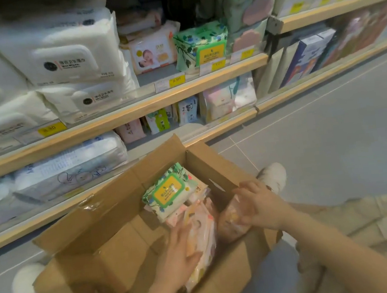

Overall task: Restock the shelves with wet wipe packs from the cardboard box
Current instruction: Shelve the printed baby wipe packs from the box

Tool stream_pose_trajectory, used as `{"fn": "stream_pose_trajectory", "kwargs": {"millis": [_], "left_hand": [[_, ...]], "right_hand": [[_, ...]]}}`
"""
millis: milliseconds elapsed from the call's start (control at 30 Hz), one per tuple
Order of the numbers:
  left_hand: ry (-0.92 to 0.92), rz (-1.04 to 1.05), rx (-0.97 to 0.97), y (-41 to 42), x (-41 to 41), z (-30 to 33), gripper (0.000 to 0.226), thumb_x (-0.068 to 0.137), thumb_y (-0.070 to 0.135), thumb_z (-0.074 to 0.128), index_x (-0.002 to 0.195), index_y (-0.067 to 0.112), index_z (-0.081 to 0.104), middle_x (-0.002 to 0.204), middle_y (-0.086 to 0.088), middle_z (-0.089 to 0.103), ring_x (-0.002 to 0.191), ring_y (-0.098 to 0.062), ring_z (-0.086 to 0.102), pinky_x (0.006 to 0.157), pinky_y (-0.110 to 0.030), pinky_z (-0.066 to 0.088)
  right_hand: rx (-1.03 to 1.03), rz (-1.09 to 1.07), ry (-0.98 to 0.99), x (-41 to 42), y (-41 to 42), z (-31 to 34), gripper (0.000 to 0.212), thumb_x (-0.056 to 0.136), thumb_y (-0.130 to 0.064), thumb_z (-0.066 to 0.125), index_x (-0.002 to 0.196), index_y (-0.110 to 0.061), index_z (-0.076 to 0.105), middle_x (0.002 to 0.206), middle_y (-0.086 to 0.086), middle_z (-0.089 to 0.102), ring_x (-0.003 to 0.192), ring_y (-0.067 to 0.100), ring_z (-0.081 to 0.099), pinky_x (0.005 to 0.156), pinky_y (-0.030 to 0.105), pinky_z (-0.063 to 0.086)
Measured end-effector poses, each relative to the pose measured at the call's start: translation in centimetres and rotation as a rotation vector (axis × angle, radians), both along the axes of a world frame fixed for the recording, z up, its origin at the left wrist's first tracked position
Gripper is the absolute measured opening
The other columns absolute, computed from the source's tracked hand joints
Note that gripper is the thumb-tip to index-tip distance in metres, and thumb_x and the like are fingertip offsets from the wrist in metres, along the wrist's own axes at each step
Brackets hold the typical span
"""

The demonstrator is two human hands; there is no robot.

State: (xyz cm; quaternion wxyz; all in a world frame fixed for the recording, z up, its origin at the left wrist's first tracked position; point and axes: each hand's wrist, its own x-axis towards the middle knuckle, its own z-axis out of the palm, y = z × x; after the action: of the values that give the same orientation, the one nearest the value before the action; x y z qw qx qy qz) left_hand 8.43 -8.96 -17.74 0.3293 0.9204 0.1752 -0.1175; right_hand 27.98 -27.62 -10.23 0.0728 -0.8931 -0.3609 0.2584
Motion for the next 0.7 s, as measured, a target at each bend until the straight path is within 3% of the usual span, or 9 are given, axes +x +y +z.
{"fn": "stream_pose_trajectory", "kwargs": {"millis": [100,233,400,533,700], "left_hand": [[0.149,0.021,0.017,-1.8,0.5,-1.8,0.094,0.077,0.053,0.063,0.147,0.035,0.003,0.154,0.006,-0.016,0.142,-0.026,0.01,0.109,-0.04,0.032],[0.276,0.11,0.103,-3.3,1.5,-3.8,0.114,0.07,0.064,0.063,0.144,0.035,-0.018,0.15,0.001,-0.026,0.137,-0.034,0.017,0.107,-0.043,0.034],[0.242,0.19,0.175,-3.6,2.4,-3.9,0.095,0.076,0.068,0.049,0.142,0.036,-0.012,0.15,-0.005,0.0,0.127,-0.032,0.032,0.101,-0.04,0.04],[0.179,0.194,0.026,-2.1,1.9,-3.3,0.083,0.081,0.06,0.051,0.14,0.041,-0.005,0.144,-0.005,0.017,0.122,-0.029,0.036,0.095,-0.039,0.043],[0.124,0.205,-0.167,2.4,0.4,-0.4,0.09,0.07,0.064,0.063,0.13,0.058,-0.004,0.136,0.0,0.028,0.121,-0.026,0.042,0.088,-0.043,0.049]], "right_hand": [[-0.05,0.017,-0.05,-0.8,-0.8,-2.0,0.092,0.06,-0.074,0.062,0.138,-0.039,0.029,0.15,-0.003,0.019,0.133,0.025,0.026,0.104,0.04,0.038],[-0.087,0.055,-0.089,-0.8,-0.7,-3.0,0.104,0.056,-0.068,0.067,0.143,-0.043,0.015,0.151,0.002,0.013,0.13,0.032,0.023,0.104,0.044,0.034],[-0.002,0.078,-0.159,-0.4,-0.1,-3.7,0.084,0.054,-0.078,0.06,0.127,-0.046,0.036,0.137,-0.001,0.032,0.109,0.023,0.033,0.093,0.04,0.041],[0.079,0.044,-0.098,0.0,0.4,-3.6,0.077,0.049,-0.076,0.066,0.115,-0.043,0.048,0.119,-0.008,0.037,0.095,0.014,0.028,0.083,0.032,0.037],[0.236,-0.152,0.01,1.6,1.1,0.4,0.065,0.05,-0.069,0.062,0.108,-0.04,0.053,0.107,-0.007,0.041,0.1,0.014,0.037,0.084,0.029,0.039]]}}
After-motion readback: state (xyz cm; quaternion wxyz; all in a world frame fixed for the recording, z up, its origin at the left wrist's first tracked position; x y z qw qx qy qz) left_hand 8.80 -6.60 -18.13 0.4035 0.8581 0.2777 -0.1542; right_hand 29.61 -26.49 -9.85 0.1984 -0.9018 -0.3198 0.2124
